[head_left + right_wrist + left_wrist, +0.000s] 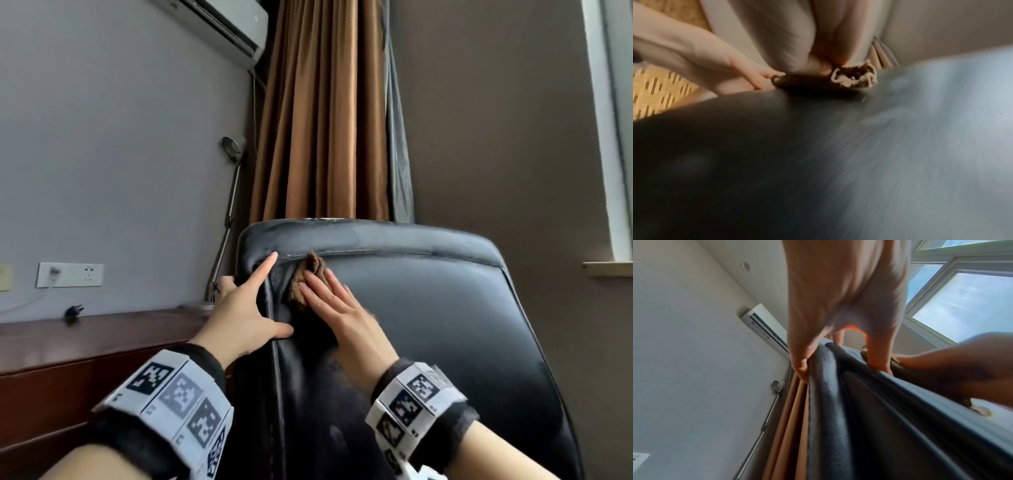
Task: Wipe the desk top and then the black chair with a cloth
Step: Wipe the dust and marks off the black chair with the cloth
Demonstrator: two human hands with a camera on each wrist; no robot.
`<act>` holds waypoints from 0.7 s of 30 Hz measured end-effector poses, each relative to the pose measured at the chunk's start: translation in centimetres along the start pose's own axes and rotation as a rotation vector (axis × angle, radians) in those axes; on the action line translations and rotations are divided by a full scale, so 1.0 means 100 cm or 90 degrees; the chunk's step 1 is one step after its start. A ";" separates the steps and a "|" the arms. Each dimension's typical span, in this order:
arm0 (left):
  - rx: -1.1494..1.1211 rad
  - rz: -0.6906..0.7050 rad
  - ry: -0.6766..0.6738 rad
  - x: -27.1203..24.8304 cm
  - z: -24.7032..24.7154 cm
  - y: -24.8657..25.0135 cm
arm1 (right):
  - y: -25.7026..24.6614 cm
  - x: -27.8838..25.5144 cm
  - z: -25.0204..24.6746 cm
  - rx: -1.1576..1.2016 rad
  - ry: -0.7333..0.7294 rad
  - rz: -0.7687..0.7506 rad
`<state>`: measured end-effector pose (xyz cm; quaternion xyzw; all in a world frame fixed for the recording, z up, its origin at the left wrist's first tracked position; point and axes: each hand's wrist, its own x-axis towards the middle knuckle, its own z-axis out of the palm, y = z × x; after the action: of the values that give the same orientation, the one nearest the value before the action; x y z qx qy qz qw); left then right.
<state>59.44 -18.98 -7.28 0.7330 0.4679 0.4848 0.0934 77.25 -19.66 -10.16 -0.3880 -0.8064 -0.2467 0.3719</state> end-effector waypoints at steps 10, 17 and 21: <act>0.018 0.004 -0.049 0.000 -0.007 -0.012 | -0.007 0.001 -0.007 -0.064 -0.079 -0.188; 0.031 -0.011 -0.122 0.006 -0.017 -0.016 | -0.015 0.044 -0.013 -0.068 -0.024 -0.058; 0.030 -0.002 -0.115 0.008 -0.014 -0.019 | -0.016 -0.009 0.009 -0.104 -0.004 -0.194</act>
<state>57.26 -17.83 -7.18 0.7752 0.4699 0.4053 0.1184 75.96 -20.41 -11.61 -0.2905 -0.8343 -0.3638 0.2952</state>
